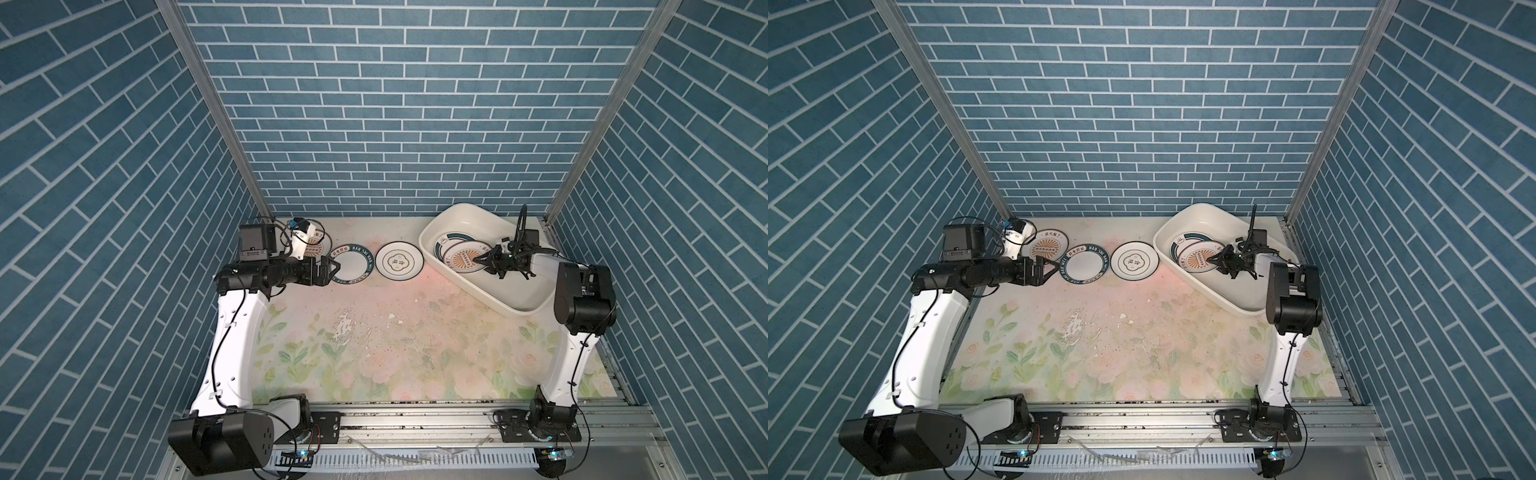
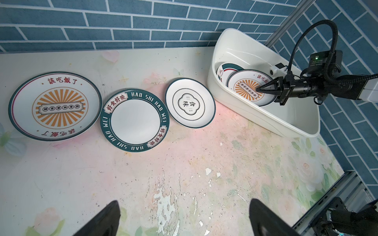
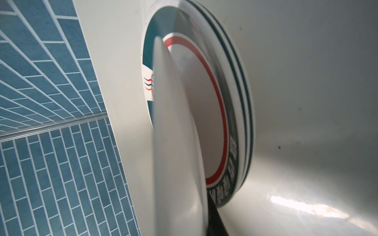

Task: Place the plates into the plastic bin on the countertop
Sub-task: Place the plate in the plastic bin.

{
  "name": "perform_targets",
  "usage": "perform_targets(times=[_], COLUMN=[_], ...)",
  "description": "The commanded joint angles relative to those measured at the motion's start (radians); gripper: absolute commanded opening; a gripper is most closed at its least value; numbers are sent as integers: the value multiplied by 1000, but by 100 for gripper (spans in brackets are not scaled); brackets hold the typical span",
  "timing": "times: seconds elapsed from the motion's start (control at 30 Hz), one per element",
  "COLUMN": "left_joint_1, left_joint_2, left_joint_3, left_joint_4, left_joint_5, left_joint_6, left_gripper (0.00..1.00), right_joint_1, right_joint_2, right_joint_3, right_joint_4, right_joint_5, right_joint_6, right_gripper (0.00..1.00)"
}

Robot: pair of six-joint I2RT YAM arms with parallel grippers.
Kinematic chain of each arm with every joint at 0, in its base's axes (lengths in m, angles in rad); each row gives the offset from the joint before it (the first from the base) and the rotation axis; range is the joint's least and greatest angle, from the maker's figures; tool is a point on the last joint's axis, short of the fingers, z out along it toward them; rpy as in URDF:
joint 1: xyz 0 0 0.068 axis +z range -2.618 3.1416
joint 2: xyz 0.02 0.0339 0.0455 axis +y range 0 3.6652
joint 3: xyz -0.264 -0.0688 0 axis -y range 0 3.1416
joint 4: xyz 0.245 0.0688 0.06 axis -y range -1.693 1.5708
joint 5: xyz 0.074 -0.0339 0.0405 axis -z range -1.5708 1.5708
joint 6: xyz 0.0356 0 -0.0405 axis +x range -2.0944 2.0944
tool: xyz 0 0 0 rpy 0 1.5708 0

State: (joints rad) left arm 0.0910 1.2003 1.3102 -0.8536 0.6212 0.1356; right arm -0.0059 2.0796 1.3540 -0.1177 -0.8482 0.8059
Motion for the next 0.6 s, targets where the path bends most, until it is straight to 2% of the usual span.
perform_targets(times=[0.0, 0.17, 0.57], left_joint_1=[-5, -5, -5], left_joint_2=[-15, -13, -10], left_joint_3=[-18, -22, -27], left_joint_4=[11, 14, 25], left_joint_5=[2, 3, 14], left_joint_6=[13, 15, 5], left_gripper=[100, 100, 100], right_joint_1=[0, 1, 1], right_joint_2=[13, -2, -69], right_joint_3=[46, 72, 77], right_joint_4=[-52, -128, -284], right_joint_5=[23, 59, 150], right_joint_6=[-59, -95, -190], right_gripper=[22, 30, 33])
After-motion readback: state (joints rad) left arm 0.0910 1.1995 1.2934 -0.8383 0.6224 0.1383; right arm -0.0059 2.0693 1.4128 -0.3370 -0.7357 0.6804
